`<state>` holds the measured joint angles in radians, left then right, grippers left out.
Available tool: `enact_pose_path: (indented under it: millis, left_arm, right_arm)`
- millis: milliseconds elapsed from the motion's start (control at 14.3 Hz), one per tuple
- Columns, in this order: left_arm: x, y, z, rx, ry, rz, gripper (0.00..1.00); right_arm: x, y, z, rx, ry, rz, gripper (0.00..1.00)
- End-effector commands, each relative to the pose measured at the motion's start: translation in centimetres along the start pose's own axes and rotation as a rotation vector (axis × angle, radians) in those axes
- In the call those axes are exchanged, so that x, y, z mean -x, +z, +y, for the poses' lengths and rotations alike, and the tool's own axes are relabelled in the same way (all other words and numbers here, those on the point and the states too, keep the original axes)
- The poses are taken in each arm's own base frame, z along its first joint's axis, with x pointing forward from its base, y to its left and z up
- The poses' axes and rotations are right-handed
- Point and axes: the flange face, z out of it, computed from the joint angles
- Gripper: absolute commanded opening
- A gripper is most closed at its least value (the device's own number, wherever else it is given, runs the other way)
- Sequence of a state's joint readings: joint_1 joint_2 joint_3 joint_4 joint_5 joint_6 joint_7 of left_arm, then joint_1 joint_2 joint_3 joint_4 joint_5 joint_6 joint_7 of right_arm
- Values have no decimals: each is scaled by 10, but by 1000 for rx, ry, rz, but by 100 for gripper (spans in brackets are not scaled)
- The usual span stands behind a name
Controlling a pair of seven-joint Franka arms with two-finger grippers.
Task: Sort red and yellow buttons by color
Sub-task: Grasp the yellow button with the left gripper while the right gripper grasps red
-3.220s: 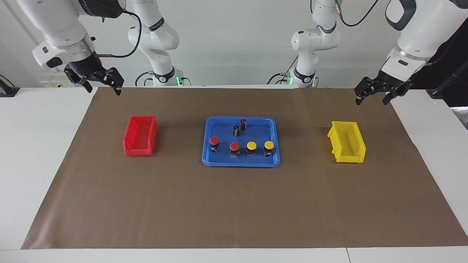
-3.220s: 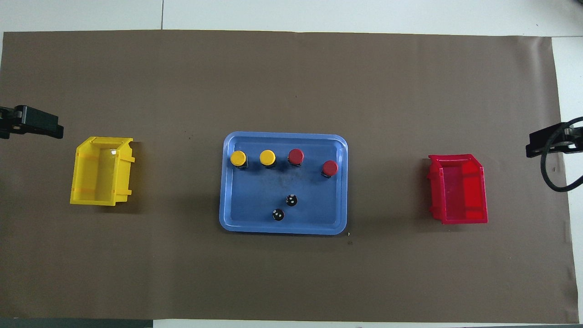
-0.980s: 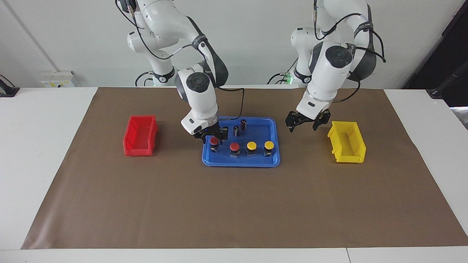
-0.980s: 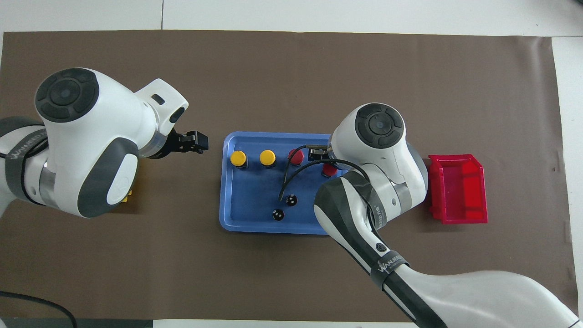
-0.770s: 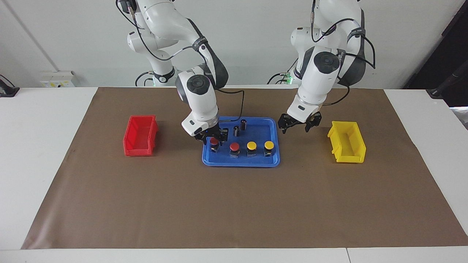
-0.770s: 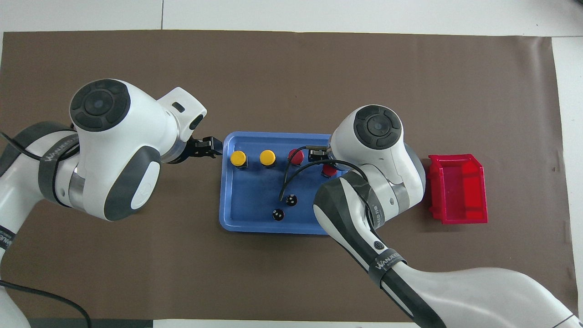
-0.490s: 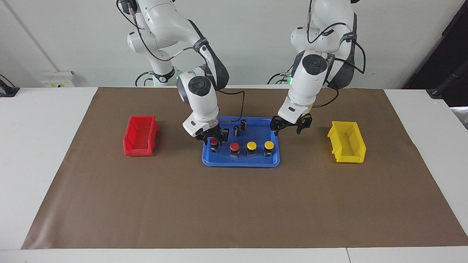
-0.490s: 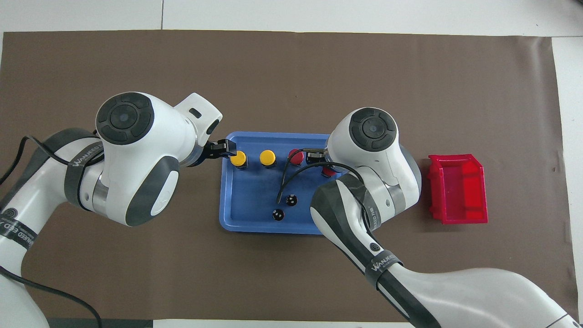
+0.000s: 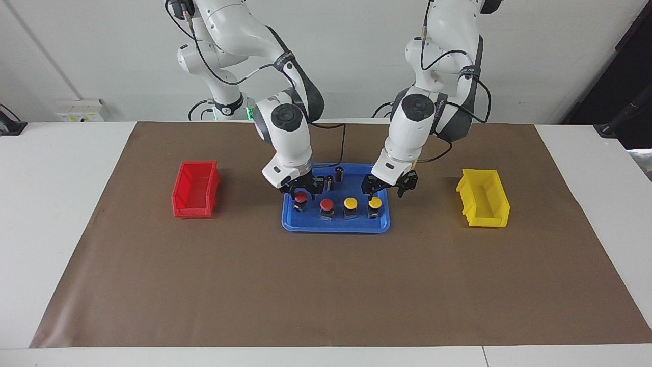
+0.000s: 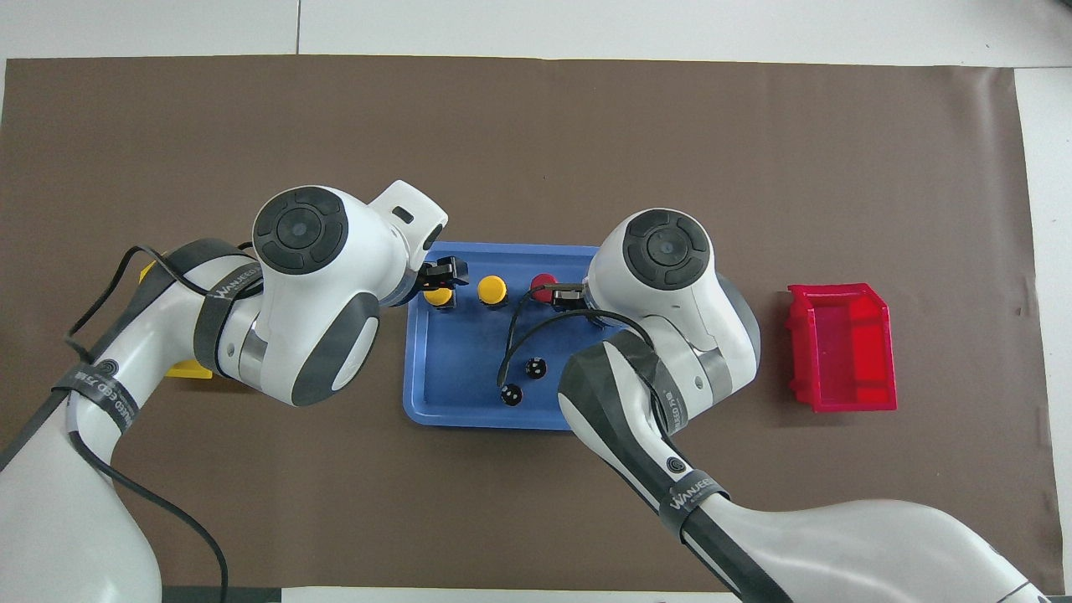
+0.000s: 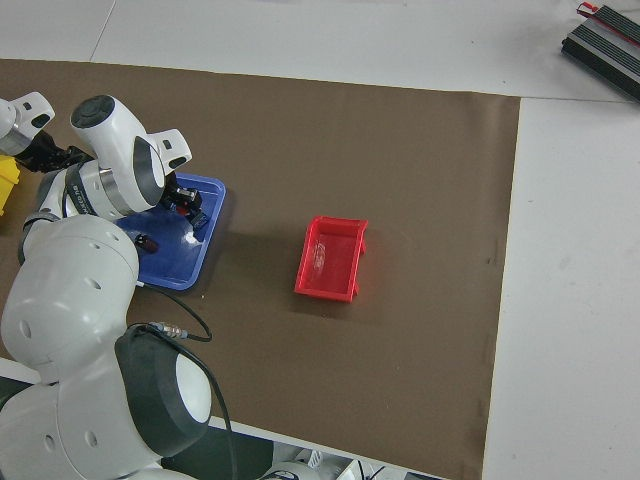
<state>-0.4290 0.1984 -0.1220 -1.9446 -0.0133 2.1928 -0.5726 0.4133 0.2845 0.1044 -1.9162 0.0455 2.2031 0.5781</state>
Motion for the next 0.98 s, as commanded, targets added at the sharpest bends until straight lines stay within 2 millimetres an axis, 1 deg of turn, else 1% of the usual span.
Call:
enact_pose_path:
  millis: [0, 140, 210, 280, 350, 420, 490, 560, 770, 840, 910]
  left_arm:
    - [5, 11, 5, 7, -11, -6, 99]
    - [7, 13, 10, 13, -26, 2, 96]
    - [8, 15, 11, 15, -36, 4, 91]
    - [8, 16, 11, 16, -37, 6, 87]
    - [8, 22, 11, 11, -38, -2, 84]
    - [7, 26, 11, 11, -38, -4, 84]
    - [6, 31, 12, 11, -39, -6, 82]
    - [6, 36, 12, 10, -39, -9, 80]
    - [5, 36, 12, 12, -45, -6, 73]
    - [5, 36, 12, 12, -53, -6, 67]
    - [5, 36, 12, 11, -71, -8, 60]
  right_arm:
    - [1, 2, 8, 2, -18, 1, 39]
    - [-1, 1, 9, -1, -20, 6, 25]
    - [-1, 0, 9, -1, -18, 5, 18]
    - [-2, -3, 9, -1, -17, 5, 16]
    - [-5, -8, 9, -4, -16, 10, 16]
    - [-7, -16, 8, -9, -17, 20, 16]
    - [-10, -33, 11, -20, -12, 39, 16]
    - [-15, -49, 17, -29, -8, 59, 16]
    - [-21, -98, 29, -44, -30, 97, 16]
    - [-21, -108, 35, -36, -57, 89, 16]
    - [-20, -115, 45, -27, -87, 81, 16]
